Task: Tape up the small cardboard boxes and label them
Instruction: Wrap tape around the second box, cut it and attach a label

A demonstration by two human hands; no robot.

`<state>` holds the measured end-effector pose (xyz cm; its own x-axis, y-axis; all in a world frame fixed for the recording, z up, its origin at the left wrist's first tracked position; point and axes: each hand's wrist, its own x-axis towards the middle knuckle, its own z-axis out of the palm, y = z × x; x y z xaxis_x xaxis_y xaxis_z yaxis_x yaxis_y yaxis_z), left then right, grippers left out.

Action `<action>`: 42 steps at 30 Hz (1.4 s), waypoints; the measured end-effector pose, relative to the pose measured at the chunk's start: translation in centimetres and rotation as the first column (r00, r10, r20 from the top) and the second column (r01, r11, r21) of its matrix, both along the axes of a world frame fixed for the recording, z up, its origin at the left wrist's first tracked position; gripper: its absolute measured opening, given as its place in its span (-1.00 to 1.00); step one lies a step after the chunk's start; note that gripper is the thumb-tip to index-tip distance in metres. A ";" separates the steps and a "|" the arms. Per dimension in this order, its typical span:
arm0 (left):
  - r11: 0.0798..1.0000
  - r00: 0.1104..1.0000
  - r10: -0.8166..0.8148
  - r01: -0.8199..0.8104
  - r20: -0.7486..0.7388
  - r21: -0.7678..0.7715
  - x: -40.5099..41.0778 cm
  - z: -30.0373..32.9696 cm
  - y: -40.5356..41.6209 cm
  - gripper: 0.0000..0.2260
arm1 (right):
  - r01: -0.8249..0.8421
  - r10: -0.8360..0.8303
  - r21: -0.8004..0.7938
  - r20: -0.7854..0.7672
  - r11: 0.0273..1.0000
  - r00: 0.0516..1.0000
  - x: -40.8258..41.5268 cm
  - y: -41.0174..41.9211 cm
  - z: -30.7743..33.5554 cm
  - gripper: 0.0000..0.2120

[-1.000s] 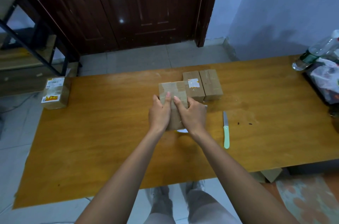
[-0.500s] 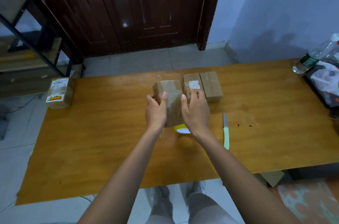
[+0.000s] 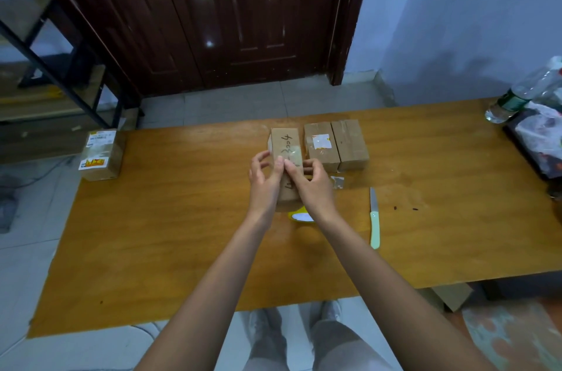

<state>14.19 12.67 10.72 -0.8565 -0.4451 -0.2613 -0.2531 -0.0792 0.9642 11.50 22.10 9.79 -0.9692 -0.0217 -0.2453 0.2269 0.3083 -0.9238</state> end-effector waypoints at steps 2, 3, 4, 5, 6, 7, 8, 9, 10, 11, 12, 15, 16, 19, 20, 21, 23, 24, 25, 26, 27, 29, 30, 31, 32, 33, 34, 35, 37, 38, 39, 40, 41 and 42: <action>1.000 1.000 -0.014 0.015 -0.017 0.026 0.3 -0.3 0.1 -0.80 | 0.013 -0.010 0.072 -0.041 0.997 0.999 0.3 0.1 0.2 -0.60; 1.000 1.000 -0.016 0.017 -0.027 0.021 0.4 -0.4 0.1 -0.80 | 0.016 -0.006 0.125 -0.081 0.992 0.997 0.4 0.2 0.3 -0.59; 1.000 0.999 -0.019 0.020 -0.038 0.010 0.5 -0.4 0.1 -0.79 | 0.022 0.003 0.184 -0.130 0.983 0.992 0.6 0.3 0.4 -0.57; 1.000 0.999 -0.023 0.023 -0.047 0.000 0.5 -0.4 0.2 -0.77 | 0.035 0.006 0.225 -0.178 0.974 0.984 0.9 0.4 0.5 -0.56; 1.000 0.998 -0.030 0.030 -0.058 -0.007 0.6 -0.3 0.3 -0.75 | 0.054 -0.001 0.240 -0.216 0.969 0.976 1.1 0.4 0.5 -0.55; 0.999 0.997 -0.036 0.035 -0.067 -0.013 0.7 -0.2 0.4 -0.73 | 0.074 -0.015 0.238 -0.240 0.968 0.971 1.2 0.4 0.5 -0.56; 0.999 0.997 -0.037 0.036 -0.073 -0.018 0.8 -0.2 0.4 -0.71 | 0.090 -0.028 0.235 -0.257 0.968 0.966 1.4 0.4 0.6 -0.57; 0.999 0.996 -0.036 0.035 -0.076 -0.019 0.9 -0.2 0.5 -0.70 | 0.097 -0.033 0.231 -0.265 0.968 0.964 1.4 0.4 0.6 -0.58; 0.999 0.997 -0.038 0.037 -0.074 -0.019 1.0 -0.2 0.5 -0.70 | 0.096 -0.033 0.225 -0.266 0.970 0.963 1.4 0.4 0.6 -0.59; 0.999 0.997 -0.042 0.041 -0.071 -0.020 1.1 -0.3 0.5 -0.69 | 0.093 -0.031 0.220 -0.267 0.971 0.963 1.4 0.4 0.6 -0.60; 0.999 0.997 -0.045 0.043 -0.069 -0.025 1.2 -0.4 0.4 -0.68 | 0.090 -0.027 0.222 -0.273 0.971 0.962 1.4 0.5 0.6 -0.60; 0.999 0.997 -0.041 0.039 -0.060 -0.036 1.4 -0.4 0.4 -0.68 | 0.089 -0.024 0.210 -0.293 0.974 0.956 1.5 0.4 0.5 -0.60; 0.999 0.998 -0.043 0.041 -0.056 -0.036 1.4 -0.4 0.5 -0.68 | 0.089 -0.028 0.198 -0.292 0.976 0.956 1.5 0.4 0.5 -0.60; 0.999 0.998 -0.044 0.043 -0.045 -0.017 1.6 -0.5 0.4 -0.69 | 0.101 -0.049 0.203 -0.247 0.974 0.968 0.9 0.7 0.6 -0.51; 0.999 0.998 -0.037 0.036 -0.049 -0.012 1.7 -0.6 0.4 -0.69 | 0.100 -0.052 0.210 -0.222 0.973 0.974 0.6 0.9 0.8 -0.47; 1.000 0.998 -0.027 0.026 -0.056 -0.013 1.7 -0.6 0.5 -0.70 | 0.088 -0.042 0.217 -0.206 0.972 0.978 0.3 1.1 1.0 -0.45; 1.000 0.997 -0.010 0.008 -0.071 -0.026 1.8 -0.7 0.7 -0.70 | 0.043 0.023 0.281 -0.230 0.959 0.973 0.0 1.1 1.2 -0.42; 1.000 0.997 -0.009 0.007 -0.079 -0.027 1.7 -0.8 0.7 -0.70 | 0.034 0.050 0.310 -0.260 0.950 0.964 0.1 1.1 1.2 -0.42; 0.999 0.996 -0.017 0.014 -0.085 -0.029 1.7 -0.9 0.8 -0.71 | 0.039 0.058 0.316 -0.292 0.948 0.955 0.2 1.0 1.1 -0.43; 0.999 0.996 -0.028 0.025 -0.089 -0.038 1.6 -0.8 0.8 -0.72 | 0.052 0.044 0.295 -0.311 0.954 0.949 0.3 0.9 1.0 -0.45; 0.998 0.995 -0.040 0.035 -0.094 -0.055 1.5 -0.8 0.7 -0.72 | 0.064 0.018 0.254 -0.308 0.965 0.951 0.4 0.9 0.9 -0.46; 0.993 0.993 -0.057 0.045 -0.107 -0.112 1.3 -0.8 0.6 -0.72 | 0.088 -0.050 0.148 -0.244 0.985 0.968 0.5 0.9 0.7 -0.49; 0.986 0.992 -0.059 0.041 -0.109 -0.160 1.2 -0.8 0.6 -0.70 | 0.095 -0.069 0.122 -0.198 0.988 0.978 0.4 0.9 0.7 -0.50; 0.972 0.994 -0.059 0.035 -0.094 -0.234 1.0 -0.7 0.8 -0.67 | 0.085 -0.066 0.133 -0.143 0.987 0.987 0.3 0.8 0.7 -0.50; 0.947 0.997 -0.054 0.033 -0.057 -0.319 0.7 -0.7 1.0 -0.64 | 0.057 -0.044 0.155 -0.085 0.986 0.995 0.1 0.5 0.7 -0.51; 0.920 0.999 -0.044 0.036 -0.011 -0.390 0.3 -0.5 1.2 -0.64 | 0.027 -0.023 0.149 -0.030 0.988 0.999 0.0 0.1 0.7 -0.54; 0.901 0.999 -0.046 0.050 0.020 -0.431 -0.1 -0.3 1.2 -0.66 | 0.009 -0.011 0.101 0.019 0.995 1.000 0.0 -0.2 0.7 -0.59; 0.896 0.997 -0.073 0.071 0.014 -0.438 -0.4 0.0 1.2 -0.69 | 0.011 -0.012 0.012 0.069 1.000 0.998 0.0 -0.5 0.7 -0.61; 0.907 0.988 -0.134 0.091 -0.078 -0.412 -0.7 0.6 0.7 -0.73 | 0.056 -0.041 -0.136 0.115 0.989 0.992 -0.1 -0.2 1.1 -0.52; 0.918 0.984 -0.128 0.070 -0.125 -0.390 -0.7 0.8 0.3 -0.76 | 0.062 -0.043 -0.164 0.117 0.985 0.992 -0.3 0.2 1.1 -0.44; 0.929 0.985 -0.090 0.031 -0.145 -0.368 -0.8 0.9 -0.3 -0.80 | 0.058 -0.033 -0.191 0.132 0.980 0.991 -0.6 0.6 1.0 -0.37; 0.941 0.991 -0.043 -0.002 -0.126 -0.338 -0.9 0.9 -0.8 -0.79 | 0.047 -0.015 -0.216 0.146 0.975 0.989 -0.8 0.9 0.9 -0.35; 0.960 0.998 -0.010 -0.008 -0.064 -0.280 -1.1 0.8 -1.1 -0.72 | 0.039 0.000 -0.241 0.157 0.970 0.988 -1.0 1.0 1.0 -0.39; 0.983 1.000 -0.014 0.016 0.016 -0.180 -1.3 0.6 -1.3 -0.62 | 0.035 0.007 -0.254 0.163 0.967 0.987 -1.1 1.0 1.0 -0.45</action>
<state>12.91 11.35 11.35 -0.8600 -0.4733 -0.1907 -0.2673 0.0996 0.9584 10.39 23.12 10.82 -0.9181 -0.0905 -0.3859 0.3815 0.0631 -0.9222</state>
